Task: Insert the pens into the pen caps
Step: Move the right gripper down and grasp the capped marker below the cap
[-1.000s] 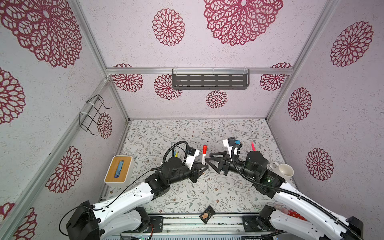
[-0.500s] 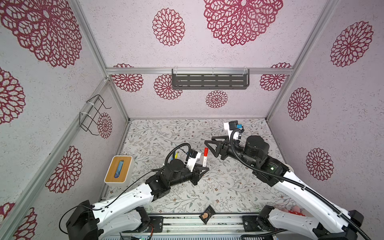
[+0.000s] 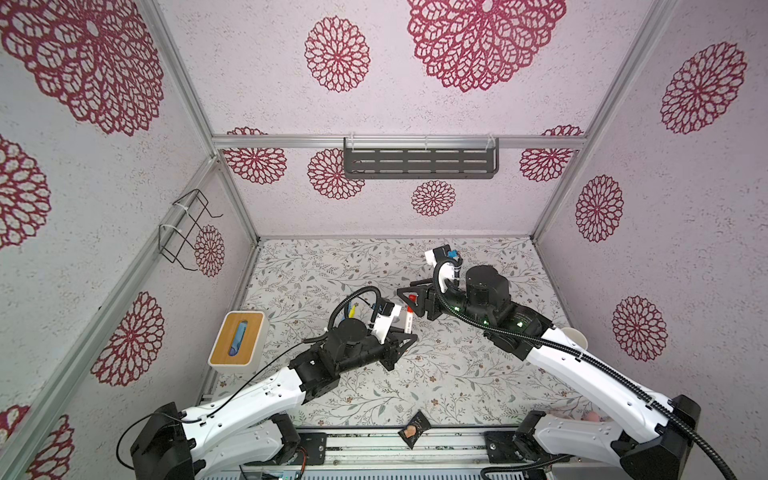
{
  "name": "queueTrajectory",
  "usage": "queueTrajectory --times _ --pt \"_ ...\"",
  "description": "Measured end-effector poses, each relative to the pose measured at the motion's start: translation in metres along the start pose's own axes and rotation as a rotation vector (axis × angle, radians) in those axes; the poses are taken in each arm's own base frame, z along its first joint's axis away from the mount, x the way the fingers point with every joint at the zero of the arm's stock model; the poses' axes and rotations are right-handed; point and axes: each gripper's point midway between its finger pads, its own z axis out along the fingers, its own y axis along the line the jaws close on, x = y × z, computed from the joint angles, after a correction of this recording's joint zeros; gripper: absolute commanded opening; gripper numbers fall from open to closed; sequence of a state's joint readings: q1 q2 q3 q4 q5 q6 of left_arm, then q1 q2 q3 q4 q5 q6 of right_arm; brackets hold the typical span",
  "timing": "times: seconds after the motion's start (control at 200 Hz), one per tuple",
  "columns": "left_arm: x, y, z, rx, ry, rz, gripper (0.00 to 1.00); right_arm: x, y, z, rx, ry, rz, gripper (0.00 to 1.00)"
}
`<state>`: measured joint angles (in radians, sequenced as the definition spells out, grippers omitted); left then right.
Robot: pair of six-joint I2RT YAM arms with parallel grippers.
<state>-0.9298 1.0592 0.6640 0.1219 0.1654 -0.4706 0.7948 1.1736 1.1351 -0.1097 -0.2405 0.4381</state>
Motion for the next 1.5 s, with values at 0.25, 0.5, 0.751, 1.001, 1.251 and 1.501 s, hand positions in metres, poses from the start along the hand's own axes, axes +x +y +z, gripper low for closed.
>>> queueTrajectory --times 0.25,0.5,0.751,1.001,1.251,1.501 --pt "-0.001 -0.001 0.001 0.000 0.001 0.007 0.00 0.006 0.000 0.006 -0.014 0.025 0.001 0.38" --pt "0.000 0.001 0.001 -0.005 0.007 0.005 0.00 0.004 0.003 0.006 -0.031 0.017 -0.010 0.06" --pt "0.004 0.004 0.002 -0.020 0.020 0.002 0.00 0.011 0.001 0.009 -0.043 0.014 -0.011 0.00" --pt "0.022 0.014 0.013 -0.058 0.094 -0.009 0.00 0.031 -0.017 0.008 0.015 0.001 0.004 0.00" --pt "0.032 0.022 0.016 -0.088 0.135 -0.023 0.00 0.043 -0.026 0.013 0.088 -0.036 0.018 0.00" --pt "0.039 0.029 0.013 -0.090 0.171 -0.042 0.00 0.053 -0.030 0.018 0.121 -0.102 0.042 0.00"
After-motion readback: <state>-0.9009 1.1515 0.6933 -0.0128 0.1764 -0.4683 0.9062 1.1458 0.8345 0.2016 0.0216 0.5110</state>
